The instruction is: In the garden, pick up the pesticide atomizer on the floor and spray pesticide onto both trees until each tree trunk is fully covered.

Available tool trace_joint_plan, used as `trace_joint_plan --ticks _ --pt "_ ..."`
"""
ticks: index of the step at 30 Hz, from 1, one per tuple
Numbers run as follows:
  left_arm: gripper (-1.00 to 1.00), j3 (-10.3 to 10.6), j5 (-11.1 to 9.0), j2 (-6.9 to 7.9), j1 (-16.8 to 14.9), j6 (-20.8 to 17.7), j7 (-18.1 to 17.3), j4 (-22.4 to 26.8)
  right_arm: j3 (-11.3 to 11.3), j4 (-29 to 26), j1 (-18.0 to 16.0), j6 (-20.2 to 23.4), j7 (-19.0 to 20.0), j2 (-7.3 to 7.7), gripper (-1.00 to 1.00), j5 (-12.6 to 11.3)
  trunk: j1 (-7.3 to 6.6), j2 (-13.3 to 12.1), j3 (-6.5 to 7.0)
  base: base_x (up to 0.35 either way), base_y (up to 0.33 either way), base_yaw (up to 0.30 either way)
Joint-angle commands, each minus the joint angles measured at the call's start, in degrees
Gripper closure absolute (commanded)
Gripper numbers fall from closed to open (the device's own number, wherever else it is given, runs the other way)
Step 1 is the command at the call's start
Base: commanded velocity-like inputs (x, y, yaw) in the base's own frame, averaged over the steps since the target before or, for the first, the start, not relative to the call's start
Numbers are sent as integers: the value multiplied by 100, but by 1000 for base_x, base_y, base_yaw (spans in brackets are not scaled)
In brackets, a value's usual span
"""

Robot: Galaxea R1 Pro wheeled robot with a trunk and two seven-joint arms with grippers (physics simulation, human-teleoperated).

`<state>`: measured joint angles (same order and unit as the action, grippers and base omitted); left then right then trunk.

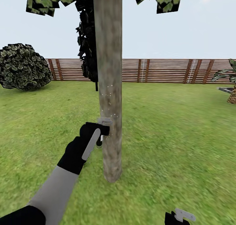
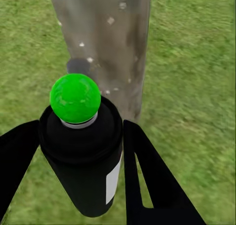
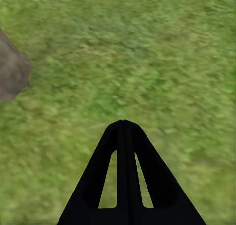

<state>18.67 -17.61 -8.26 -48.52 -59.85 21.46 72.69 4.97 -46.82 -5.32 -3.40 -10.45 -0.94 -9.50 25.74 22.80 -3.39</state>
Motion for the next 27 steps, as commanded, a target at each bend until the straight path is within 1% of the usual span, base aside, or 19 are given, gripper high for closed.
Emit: trace_joint_plan --ticks 1,4,5,6,13,14,15,16,19,20,22,23,24,27 --pt "100 6 -77 -1 -69 -15 64 0 4 3 -4 -29 -1 -3 100 -60 4 12 -14 0 0 0" --pt "100 -5 -76 -7 -420 -15 84 -119 4 12 -3 -29 -1 -3 100 -60 4 12 -14 0 0 0" --pt "100 -24 -76 -9 -584 -15 90 -218 4 13 -3 -29 -1 -3 100 -60 4 12 -14 0 0 0" --pt "100 -29 -76 -9 -644 -15 91 -256 4 13 -4 -29 -1 -3 100 -60 4 12 -14 0 0 0" --pt "100 -51 -101 -40 -1498 -15 95 -913 -4 23 -4 -29 -1 -8 100 -60 4 12 -14 0 0 0" --pt "100 -52 -237 -43 -1716 -15 99 -1085 -27 23 -4 -29 -1 -10 100 -60 4 12 -14 0 0 0" --pt "100 -50 -363 -43 -1859 -15 123 -1204 -65 23 -4 -29 -1 -11 100 -60 4 12 -14 0 0 0" --pt "100 -52 -427 -43 -1930 -15 148 -1262 -83 23 -4 -29 -1 -11 100 -60 4 12 -14 0 0 0" --pt "100 -49 -782 -49 -2229 -15 430 -1473 -142 23 -4 -29 -1 -12 100 -60 4 12 -14 0 0 0" --pt "100 -48 -974 -51 -2354 -15 572 -1551 -152 23 -4 -29 -1 -12 100 -60 4 12 -14 0 0 0" --pt "100 -48 -1107 -52 -2491 -15 690 -1647 -158 41 -4 -29 -1 -12 100 -60 4 12 -14 0 0 0" --pt "100 -50 -1136 -52 -2540 -15 717 -1678 -159 58 -4 -29 -1 -12 100 -59 4 12 -14 0 0 0" --pt "100 -50 -1194 -52 -2679 -15 769 -1786 -165 112 -4 -29 -1 -12 100 -55 4 12 -14 0 0 0" --pt "100 -51 -1243 -56 -2939 -15 810 -1989 -165 157 -4 -29 -1 -12 100 -53 4 12 -14 0 0 0"
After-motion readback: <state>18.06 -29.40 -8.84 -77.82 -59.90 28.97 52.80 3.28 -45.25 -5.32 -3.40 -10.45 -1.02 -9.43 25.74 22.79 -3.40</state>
